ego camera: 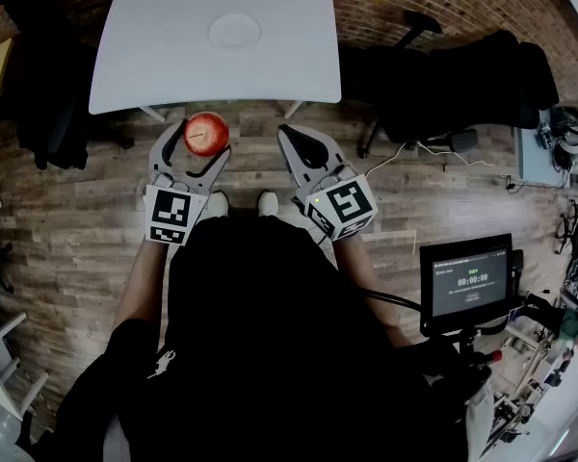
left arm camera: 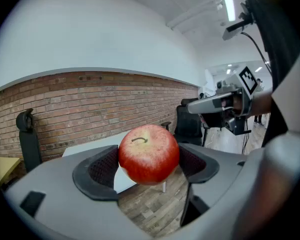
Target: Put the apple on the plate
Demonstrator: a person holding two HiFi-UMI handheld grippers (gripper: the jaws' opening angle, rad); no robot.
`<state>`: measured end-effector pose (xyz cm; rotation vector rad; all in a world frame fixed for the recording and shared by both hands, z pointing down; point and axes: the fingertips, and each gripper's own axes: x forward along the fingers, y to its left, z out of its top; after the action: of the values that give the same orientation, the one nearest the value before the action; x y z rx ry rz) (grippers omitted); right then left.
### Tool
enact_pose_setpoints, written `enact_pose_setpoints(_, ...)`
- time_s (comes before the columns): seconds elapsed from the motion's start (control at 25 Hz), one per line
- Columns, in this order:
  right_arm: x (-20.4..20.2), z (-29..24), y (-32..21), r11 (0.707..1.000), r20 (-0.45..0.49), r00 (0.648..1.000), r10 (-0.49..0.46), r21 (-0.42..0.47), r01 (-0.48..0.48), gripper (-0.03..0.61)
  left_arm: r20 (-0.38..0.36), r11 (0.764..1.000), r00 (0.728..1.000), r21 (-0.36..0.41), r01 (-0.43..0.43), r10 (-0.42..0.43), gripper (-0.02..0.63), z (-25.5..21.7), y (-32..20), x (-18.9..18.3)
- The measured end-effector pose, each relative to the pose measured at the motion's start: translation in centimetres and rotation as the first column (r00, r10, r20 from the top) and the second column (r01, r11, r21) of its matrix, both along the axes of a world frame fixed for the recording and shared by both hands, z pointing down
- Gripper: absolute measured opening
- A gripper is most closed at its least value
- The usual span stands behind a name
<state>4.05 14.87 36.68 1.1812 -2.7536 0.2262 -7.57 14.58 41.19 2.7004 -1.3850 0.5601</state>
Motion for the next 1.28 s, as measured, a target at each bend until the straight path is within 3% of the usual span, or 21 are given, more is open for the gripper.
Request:
enact_pose_setpoints(0.4, -0.4, -0.1, -0.4, 1.0, -0.014, 1.0, 0.013, -0.01, -0.013, 0.003, 0.001, 1.0, 1.0, -0.007, -0.02, 0.02, 0.382, -0.3, -0.5, -0.4)
enact_pose_setpoints(0.84, 0.1, -0.5, -0.8, 0.998, 0.046, 0.998, 0.052, -0.028, -0.05, 0.003, 0.002, 0.999, 0.999, -0.02, -0.036, 0.036, 0.382, 0.0, -0.9, -0.6)
enact_pose_setpoints(1.28, -0.5, -1.1, -1.6, 0.997, 0.046, 0.996, 0.073, -0.043, -0.071, 0.003, 0.001, 0.998, 0.998, -0.025, -0.066, 0.066, 0.382, -0.8, -2.1, -1.3)
